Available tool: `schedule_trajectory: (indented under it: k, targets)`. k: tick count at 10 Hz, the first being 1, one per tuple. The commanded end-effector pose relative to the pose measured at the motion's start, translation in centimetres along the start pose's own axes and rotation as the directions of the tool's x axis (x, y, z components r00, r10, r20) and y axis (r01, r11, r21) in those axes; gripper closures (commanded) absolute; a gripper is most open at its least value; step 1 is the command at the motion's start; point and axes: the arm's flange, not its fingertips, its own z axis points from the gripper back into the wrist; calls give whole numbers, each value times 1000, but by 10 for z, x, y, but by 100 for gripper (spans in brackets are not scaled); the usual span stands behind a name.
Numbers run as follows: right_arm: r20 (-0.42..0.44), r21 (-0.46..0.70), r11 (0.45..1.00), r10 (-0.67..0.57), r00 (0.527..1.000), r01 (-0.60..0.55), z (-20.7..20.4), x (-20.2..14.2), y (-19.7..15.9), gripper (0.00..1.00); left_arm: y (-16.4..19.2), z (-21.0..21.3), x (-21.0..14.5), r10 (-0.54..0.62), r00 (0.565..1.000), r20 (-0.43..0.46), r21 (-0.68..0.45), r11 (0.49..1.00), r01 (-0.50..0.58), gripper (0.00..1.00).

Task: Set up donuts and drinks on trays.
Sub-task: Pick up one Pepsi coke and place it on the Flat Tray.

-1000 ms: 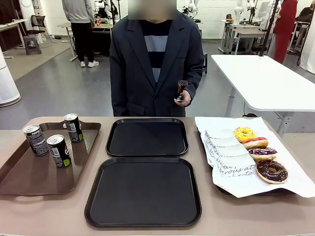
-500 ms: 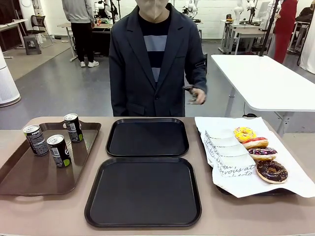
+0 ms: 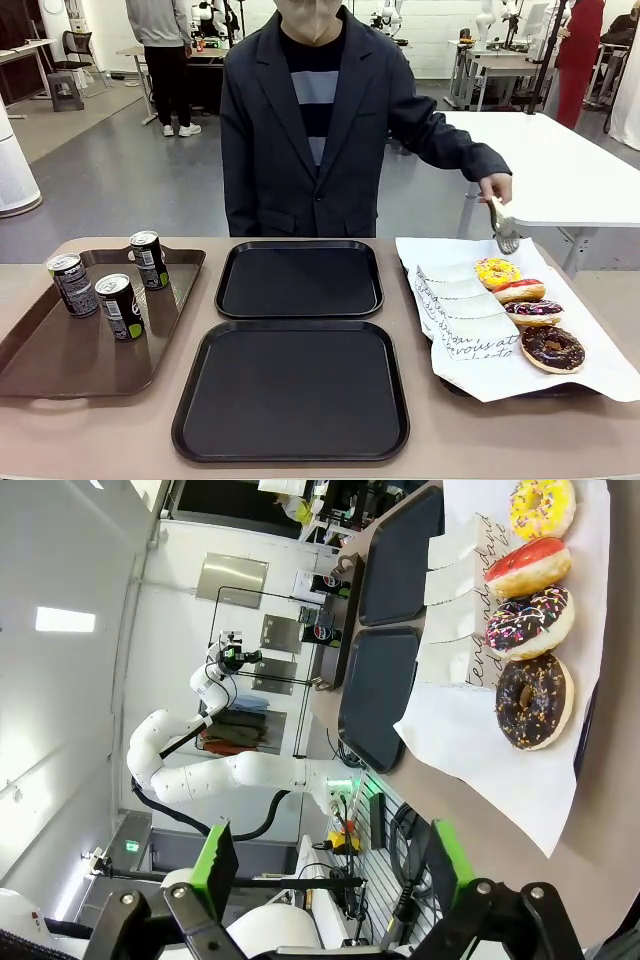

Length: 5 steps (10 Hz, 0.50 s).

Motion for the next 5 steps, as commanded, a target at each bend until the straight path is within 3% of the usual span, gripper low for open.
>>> schedule_trajectory:
  k: [1, 3, 5]
  targets:
    - [4, 7, 1000, 7, 1000, -7, 0, -1, 1, 0, -3, 1, 0, 9, 1000, 6, -12, 1000, -9, 0]
    - [4, 7, 1000, 7, 1000, -7, 0, -1, 1, 0, 0, 0, 0, 0, 1000, 0, 0, 1000, 0, 0]
    - [4, 7, 1000, 7, 1000, -7, 0, -1, 1, 0, -51, -18, 18, -52, 994, -98, 228, 971, 73, 0]
